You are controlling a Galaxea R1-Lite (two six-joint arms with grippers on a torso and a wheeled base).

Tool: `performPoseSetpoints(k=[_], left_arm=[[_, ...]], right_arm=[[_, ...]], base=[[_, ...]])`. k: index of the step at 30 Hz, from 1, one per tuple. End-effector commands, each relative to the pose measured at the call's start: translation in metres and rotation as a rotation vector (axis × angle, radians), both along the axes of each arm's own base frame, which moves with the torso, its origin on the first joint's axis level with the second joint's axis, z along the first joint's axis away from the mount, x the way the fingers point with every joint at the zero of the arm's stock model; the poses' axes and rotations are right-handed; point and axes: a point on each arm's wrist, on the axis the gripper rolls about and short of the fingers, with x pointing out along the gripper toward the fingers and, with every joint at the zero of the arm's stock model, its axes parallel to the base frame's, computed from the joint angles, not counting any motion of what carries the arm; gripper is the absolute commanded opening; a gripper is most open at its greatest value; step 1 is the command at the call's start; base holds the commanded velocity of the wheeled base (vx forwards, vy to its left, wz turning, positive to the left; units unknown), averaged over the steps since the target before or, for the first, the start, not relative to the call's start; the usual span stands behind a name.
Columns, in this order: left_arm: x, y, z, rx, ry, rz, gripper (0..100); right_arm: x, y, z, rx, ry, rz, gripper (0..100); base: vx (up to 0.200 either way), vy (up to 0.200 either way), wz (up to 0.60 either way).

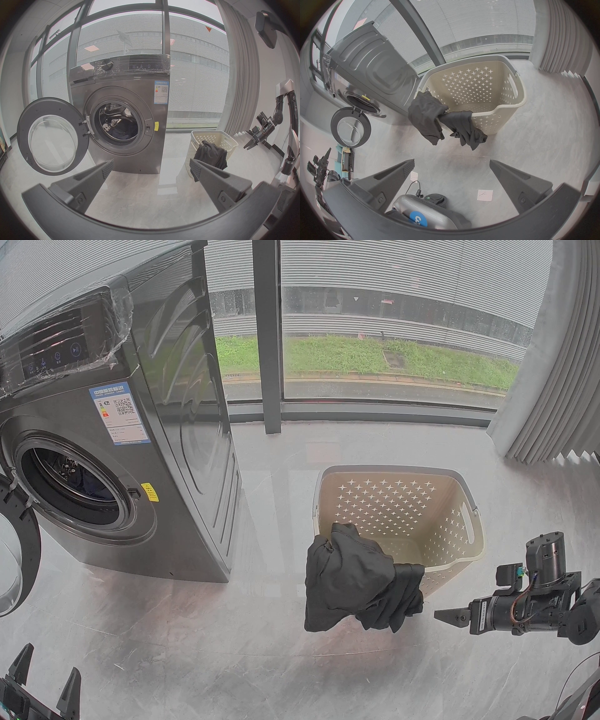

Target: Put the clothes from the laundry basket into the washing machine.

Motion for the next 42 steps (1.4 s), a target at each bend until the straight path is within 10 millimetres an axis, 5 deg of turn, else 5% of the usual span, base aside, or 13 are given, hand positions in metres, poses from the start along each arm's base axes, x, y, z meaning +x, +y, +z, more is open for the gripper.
performPoseSetpoints(k=[1, 18, 42], left_arm=[[0.000, 0.000, -0.005, 0.001, 0.003, 0.001, 100], [0.000, 0.000, -0.005, -0.001, 0.003, 0.001, 100], [0.000, 0.000, -0.005, -0.007, 0.003, 0.004, 100]], right_arm=[[0.013, 0.005, -0.010, -0.004, 0.043, -0.004, 100], [0.032, 0.043, -0.024, 0.003, 0.094, -0.005, 100], [0.101, 0.081, -0.071, -0.055, 0.107, -0.088, 100]], base=[[0.000, 0.000, 0.00], [0.000, 0.000, 0.00], [0.000, 0.000, 0.00]])
